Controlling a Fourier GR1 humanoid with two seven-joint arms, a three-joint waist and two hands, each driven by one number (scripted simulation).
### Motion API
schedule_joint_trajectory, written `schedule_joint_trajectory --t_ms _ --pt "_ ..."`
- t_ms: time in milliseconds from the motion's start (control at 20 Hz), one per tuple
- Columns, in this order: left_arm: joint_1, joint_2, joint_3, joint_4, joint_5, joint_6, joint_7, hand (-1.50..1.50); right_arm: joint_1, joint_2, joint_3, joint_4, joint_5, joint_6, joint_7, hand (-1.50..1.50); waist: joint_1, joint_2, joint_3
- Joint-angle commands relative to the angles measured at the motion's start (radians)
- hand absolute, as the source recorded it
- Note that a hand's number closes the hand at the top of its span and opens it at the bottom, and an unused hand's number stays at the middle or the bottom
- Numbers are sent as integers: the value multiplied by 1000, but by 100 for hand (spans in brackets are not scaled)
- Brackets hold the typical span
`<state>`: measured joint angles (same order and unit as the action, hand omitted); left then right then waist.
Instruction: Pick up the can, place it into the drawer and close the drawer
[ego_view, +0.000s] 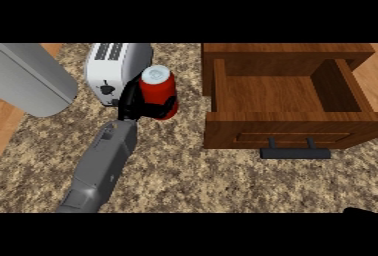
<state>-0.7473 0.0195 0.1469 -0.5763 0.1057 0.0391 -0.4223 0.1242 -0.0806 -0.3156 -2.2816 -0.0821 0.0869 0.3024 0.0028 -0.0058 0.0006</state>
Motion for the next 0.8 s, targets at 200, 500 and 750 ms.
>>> schedule_joint_trajectory --t_ms 200,500,750 --pt "-112 -19 -135 -239 80 114 289 150 -36 -2 31 -5 37 -14 35 -150 -8 2 -1" --pt "-191 -19 -221 -379 88 242 463 150 -50 -15 23 -8 32 -11 46 -150 -10 3 -1" --pt "-316 -19 -257 -431 74 298 629 150 -70 -32 -3 -28 10 -21 85 -150 -12 3 0"
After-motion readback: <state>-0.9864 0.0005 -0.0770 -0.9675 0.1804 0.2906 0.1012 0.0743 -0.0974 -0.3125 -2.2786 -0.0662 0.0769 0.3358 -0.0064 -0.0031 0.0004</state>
